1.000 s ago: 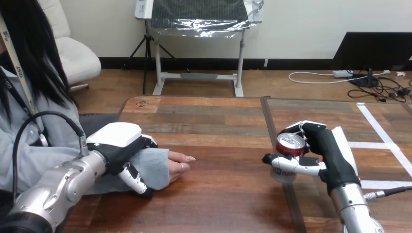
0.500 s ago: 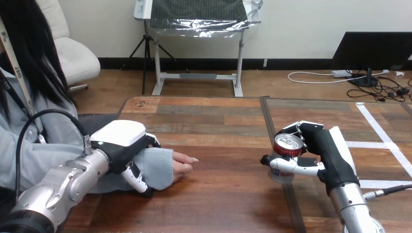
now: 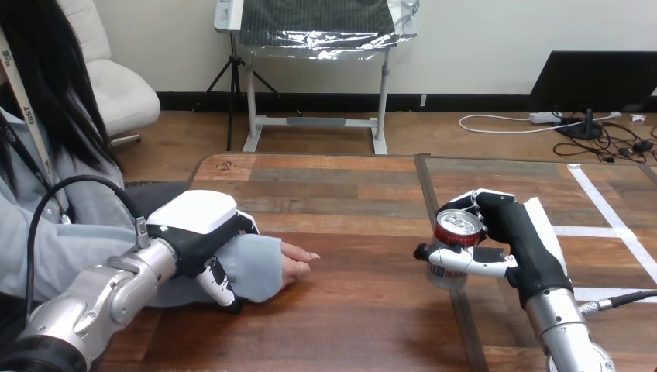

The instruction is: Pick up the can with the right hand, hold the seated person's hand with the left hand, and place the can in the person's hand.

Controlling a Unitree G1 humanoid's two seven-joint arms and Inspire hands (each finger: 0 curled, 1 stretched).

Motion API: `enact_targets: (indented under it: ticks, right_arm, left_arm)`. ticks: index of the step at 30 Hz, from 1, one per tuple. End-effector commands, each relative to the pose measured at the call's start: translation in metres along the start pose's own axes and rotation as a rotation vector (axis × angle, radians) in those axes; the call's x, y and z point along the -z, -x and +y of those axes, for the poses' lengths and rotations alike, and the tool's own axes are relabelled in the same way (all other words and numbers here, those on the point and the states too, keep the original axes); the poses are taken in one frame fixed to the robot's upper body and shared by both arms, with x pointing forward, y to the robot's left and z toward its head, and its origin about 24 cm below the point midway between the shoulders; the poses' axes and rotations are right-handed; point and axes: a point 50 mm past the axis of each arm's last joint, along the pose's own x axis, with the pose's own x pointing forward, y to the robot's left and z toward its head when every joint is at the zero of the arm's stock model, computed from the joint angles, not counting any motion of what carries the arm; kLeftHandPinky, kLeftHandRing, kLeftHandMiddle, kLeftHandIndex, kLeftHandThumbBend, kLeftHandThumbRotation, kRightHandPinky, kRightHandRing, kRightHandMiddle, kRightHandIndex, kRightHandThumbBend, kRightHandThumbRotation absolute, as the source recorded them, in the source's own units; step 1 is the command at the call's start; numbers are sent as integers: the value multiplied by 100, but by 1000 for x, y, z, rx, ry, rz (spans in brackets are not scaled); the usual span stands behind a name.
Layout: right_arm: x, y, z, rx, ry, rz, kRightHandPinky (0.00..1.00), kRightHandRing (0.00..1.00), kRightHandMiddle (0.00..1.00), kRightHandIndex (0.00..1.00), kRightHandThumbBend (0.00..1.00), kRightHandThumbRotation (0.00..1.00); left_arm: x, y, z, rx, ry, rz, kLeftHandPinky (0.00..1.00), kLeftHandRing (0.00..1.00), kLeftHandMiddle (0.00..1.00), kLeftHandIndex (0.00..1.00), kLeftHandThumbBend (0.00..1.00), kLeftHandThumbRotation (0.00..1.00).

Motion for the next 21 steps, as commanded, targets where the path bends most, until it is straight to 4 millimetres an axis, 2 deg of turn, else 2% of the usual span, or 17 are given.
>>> enact_targets:
  ticks: [1,21]
  right_arm:
    - [-25,-16,-13,47,-7,-113,36,40,46,48,81,0]
    - [-29,-18,-12,34,2,-132,35,40,46,48,82,0]
  left_arm:
    - [-2,-3,5,-16,-15,-15,45,51,57,63,97,5]
    - [-6,-1,8,-48,14,-45,39,43,49,54,91,0]
